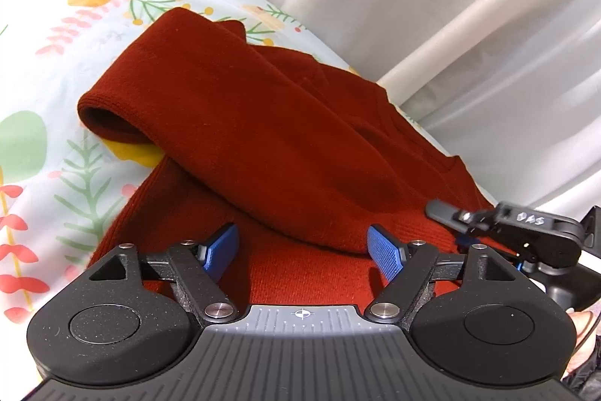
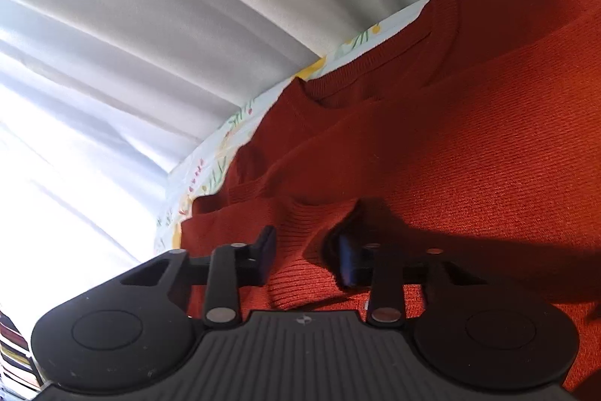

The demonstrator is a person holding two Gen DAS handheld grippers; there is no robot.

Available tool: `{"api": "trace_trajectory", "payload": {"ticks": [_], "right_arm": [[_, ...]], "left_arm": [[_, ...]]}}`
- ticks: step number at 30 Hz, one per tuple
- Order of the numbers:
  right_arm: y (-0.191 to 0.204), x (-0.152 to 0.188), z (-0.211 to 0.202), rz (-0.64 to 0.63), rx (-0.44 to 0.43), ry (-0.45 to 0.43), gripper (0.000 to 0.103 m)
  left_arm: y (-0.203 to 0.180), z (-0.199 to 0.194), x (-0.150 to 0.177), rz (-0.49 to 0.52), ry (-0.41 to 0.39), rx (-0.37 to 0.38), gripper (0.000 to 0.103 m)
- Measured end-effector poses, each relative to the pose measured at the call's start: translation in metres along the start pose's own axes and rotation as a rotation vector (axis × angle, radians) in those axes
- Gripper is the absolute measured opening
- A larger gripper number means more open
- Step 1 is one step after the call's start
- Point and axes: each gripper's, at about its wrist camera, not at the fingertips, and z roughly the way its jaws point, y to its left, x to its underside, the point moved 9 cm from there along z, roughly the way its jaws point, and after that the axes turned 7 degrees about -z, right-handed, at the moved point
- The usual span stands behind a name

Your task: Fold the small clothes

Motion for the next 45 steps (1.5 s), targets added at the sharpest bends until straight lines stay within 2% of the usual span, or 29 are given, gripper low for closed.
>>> {"api": "trace_trajectory", "payload": {"ticks": [2, 5, 8, 10, 12, 13, 15, 20, 21, 22, 24, 25, 26, 27, 31, 34, 37, 40, 42, 43, 45], "right_arm": [[0.000, -0.002, 0.001, -0.016, 0.035, -0.002, 0.005], [0.008, -0.011, -0.013, -0.092, 0.075, -0.073, 0.004], [0.011, -0.033, -0.054, -0.176, 0.134, -0.221, 0.004], [0.001, -0.045, -0.084, -0.231, 0.232, -0.304, 0.004], [-0.015, -0.050, -0.106, -0.287, 0.355, -0.349, 0.004], [-0.026, -0.051, -0.113, -0.296, 0.407, -0.348, 0.004], [-0.050, -0.048, -0.119, -0.267, 0.443, -0.324, 0.004], [-0.078, -0.037, -0.111, -0.170, 0.396, -0.259, 0.009], [-0.082, -0.035, -0.108, -0.155, 0.392, -0.253, 0.018], [-0.086, -0.032, -0.107, -0.136, 0.378, -0.248, 0.019], [-0.087, -0.029, -0.101, -0.125, 0.370, -0.241, 0.018], [-0.088, -0.029, -0.098, -0.132, 0.381, -0.232, 0.014], [-0.085, -0.029, -0.095, -0.145, 0.392, -0.232, 0.005], [-0.082, -0.031, -0.094, -0.166, 0.404, -0.237, 0.005], [-0.074, -0.041, -0.116, -0.276, 0.535, -0.320, 0.004], [-0.090, -0.047, -0.124, -0.271, 0.631, -0.316, 0.004], [-0.105, -0.044, -0.122, -0.220, 0.667, -0.273, 0.005], [-0.102, -0.045, -0.133, -0.205, 0.744, -0.336, 0.009], [-0.085, -0.047, -0.128, -0.222, 0.690, -0.374, 0.011], [-0.074, -0.046, -0.119, -0.245, 0.639, -0.365, 0.011], [-0.047, -0.037, -0.087, -0.331, 0.511, -0.295, 0.011]], "left_arm": [[-0.001, -0.001, -0.001, 0.007, 0.005, -0.005, 0.081], [-0.005, -0.007, -0.006, 0.020, -0.004, 0.003, 0.081], [-0.010, -0.013, -0.011, 0.041, -0.016, 0.020, 0.081], [-0.011, -0.013, -0.012, 0.049, -0.019, 0.024, 0.081], [-0.010, -0.009, -0.012, 0.054, -0.012, 0.015, 0.081], [-0.011, -0.007, -0.012, 0.055, -0.006, 0.011, 0.081], [-0.014, -0.004, -0.014, 0.059, 0.002, 0.009, 0.081], [-0.029, -0.003, -0.026, 0.108, -0.020, 0.018, 0.081], [-0.032, -0.002, -0.028, 0.120, -0.025, 0.017, 0.081], [-0.034, -0.001, -0.030, 0.132, -0.029, 0.015, 0.081], [-0.038, 0.003, -0.032, 0.155, -0.030, 0.004, 0.081], [-0.041, 0.005, -0.033, 0.168, -0.033, 0.001, 0.081], [-0.044, 0.007, -0.035, 0.184, -0.037, -0.001, 0.081], [-0.046, 0.009, -0.036, 0.201, -0.042, -0.008, 0.081], [-0.056, 0.020, -0.038, 0.259, -0.047, -0.021, 0.081], [-0.057, 0.034, -0.036, 0.291, -0.027, -0.052, 0.081], [-0.054, 0.038, -0.034, 0.307, -0.019, -0.075, 0.081], [-0.059, 0.041, -0.037, 0.323, -0.033, -0.068, 0.081], [-0.067, 0.048, -0.037, 0.336, -0.035, -0.059, 0.081], [-0.072, 0.053, -0.037, 0.350, -0.035, -0.051, 0.081], [-0.077, 0.067, -0.034, 0.387, -0.025, -0.072, 0.081]]}}
